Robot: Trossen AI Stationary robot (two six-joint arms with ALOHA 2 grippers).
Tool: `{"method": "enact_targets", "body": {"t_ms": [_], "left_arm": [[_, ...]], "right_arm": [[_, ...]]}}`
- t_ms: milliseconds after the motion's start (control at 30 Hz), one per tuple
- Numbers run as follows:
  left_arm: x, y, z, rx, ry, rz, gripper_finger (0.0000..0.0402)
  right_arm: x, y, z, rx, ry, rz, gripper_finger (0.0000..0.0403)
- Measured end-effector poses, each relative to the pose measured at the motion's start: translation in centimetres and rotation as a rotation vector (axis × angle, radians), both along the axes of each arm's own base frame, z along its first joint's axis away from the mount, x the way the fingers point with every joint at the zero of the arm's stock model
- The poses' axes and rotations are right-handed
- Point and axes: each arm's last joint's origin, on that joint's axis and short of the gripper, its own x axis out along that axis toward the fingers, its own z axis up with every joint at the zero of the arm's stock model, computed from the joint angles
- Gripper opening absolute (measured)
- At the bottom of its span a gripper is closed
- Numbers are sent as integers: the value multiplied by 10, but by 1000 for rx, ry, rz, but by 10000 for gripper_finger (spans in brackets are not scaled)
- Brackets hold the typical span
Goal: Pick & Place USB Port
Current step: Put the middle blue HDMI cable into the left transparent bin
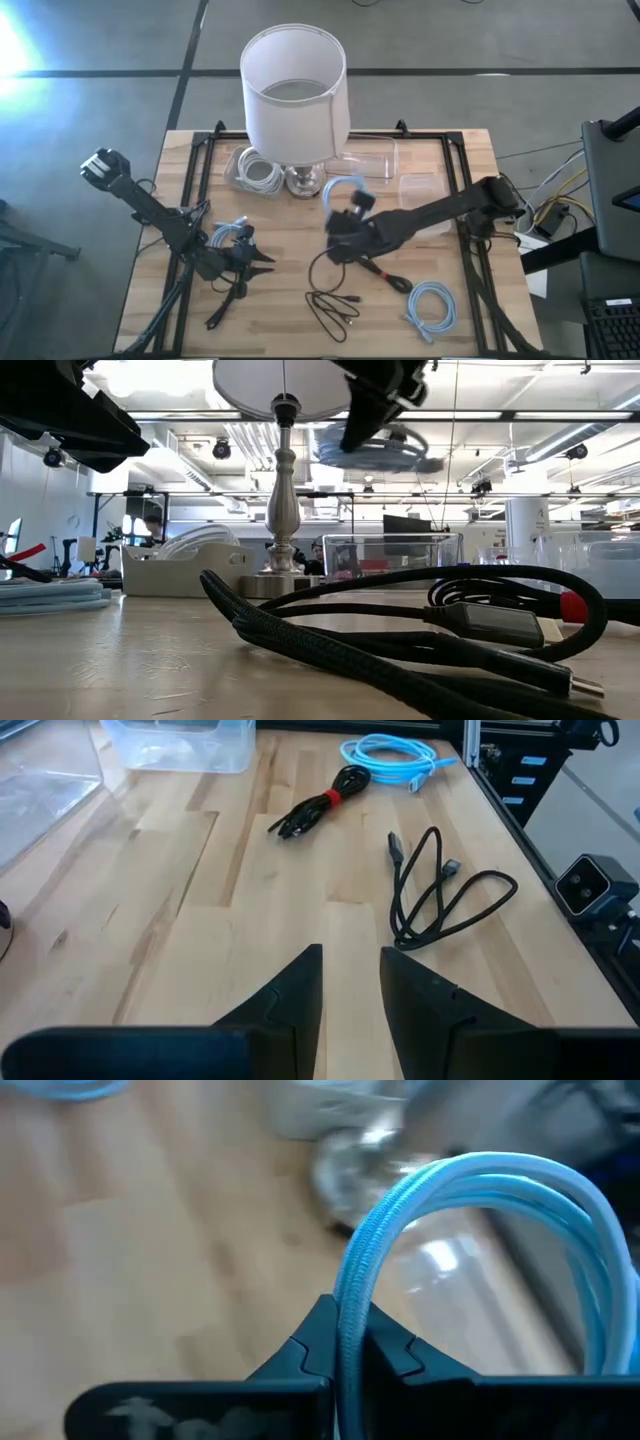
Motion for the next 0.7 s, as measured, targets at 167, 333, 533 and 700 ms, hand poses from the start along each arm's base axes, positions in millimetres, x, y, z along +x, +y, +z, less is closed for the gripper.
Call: {"method": "enact_targets", "body": {"t_ms": [167,333,533,700], "left_arm": [[0,0,0,3,-1,6,106],[0,1,0,8,-6,18,106],[0,1,0,9,-8,24,106],[0,1,0,10,-10,29,106]], "right_arm": [[-13,-18,-10,-85,-18,-108,14],[-16,-55,-31,-210,38,-230,13],[-15,-102,-42,-203,37,-365,13],[-7,-136,-54,-203,-43,-385,13]]}}
